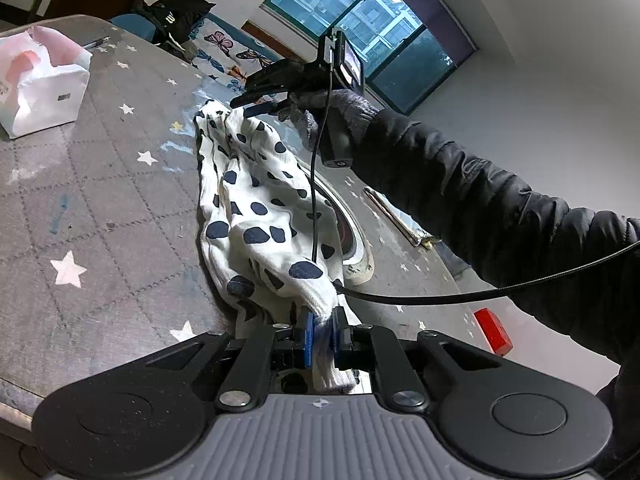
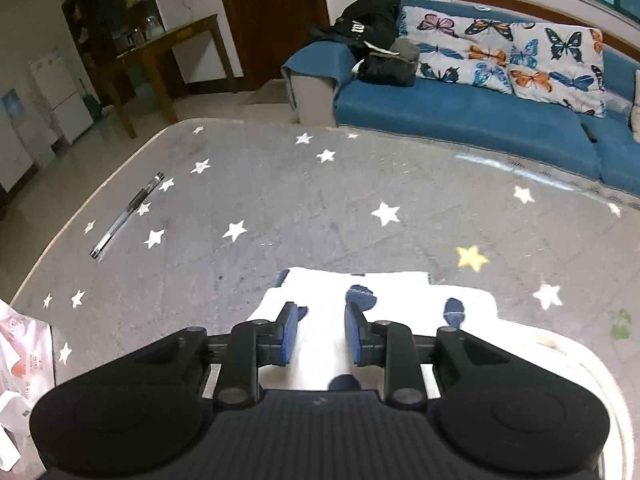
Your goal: Fold clothes
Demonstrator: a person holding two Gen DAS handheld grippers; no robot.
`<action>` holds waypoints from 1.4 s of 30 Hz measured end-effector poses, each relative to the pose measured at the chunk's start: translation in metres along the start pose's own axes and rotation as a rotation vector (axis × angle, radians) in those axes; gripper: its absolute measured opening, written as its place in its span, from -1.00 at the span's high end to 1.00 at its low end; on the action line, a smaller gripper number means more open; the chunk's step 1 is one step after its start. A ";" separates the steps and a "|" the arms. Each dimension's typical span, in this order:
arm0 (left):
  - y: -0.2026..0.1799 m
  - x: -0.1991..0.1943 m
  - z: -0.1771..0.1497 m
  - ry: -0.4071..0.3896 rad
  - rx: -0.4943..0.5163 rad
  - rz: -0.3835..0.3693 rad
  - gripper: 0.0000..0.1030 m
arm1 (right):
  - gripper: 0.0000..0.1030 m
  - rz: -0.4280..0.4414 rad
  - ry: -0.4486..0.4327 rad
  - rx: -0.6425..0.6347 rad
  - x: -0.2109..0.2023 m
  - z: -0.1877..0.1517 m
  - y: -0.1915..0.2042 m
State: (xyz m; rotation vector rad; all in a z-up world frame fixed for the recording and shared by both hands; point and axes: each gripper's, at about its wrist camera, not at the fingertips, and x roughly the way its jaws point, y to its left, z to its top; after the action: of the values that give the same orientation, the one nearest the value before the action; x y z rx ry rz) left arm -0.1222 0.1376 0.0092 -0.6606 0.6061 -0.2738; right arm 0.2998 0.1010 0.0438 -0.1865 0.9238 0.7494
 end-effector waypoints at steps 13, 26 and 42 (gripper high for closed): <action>-0.004 -0.006 0.003 -0.023 0.027 -0.014 0.80 | 0.93 -0.051 -0.109 0.074 -0.009 0.000 -0.015; -0.006 -0.013 -0.001 -0.026 0.022 0.006 0.80 | 0.80 0.101 -0.147 0.071 -0.007 0.006 0.009; -0.013 -0.024 -0.005 0.002 0.093 0.018 0.39 | 0.33 -0.002 -0.112 -0.116 -0.098 -0.007 -0.024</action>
State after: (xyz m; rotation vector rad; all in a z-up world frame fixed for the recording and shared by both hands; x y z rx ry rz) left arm -0.1447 0.1352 0.0251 -0.5652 0.5968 -0.2844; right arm 0.2744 0.0311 0.1122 -0.2449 0.7745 0.8041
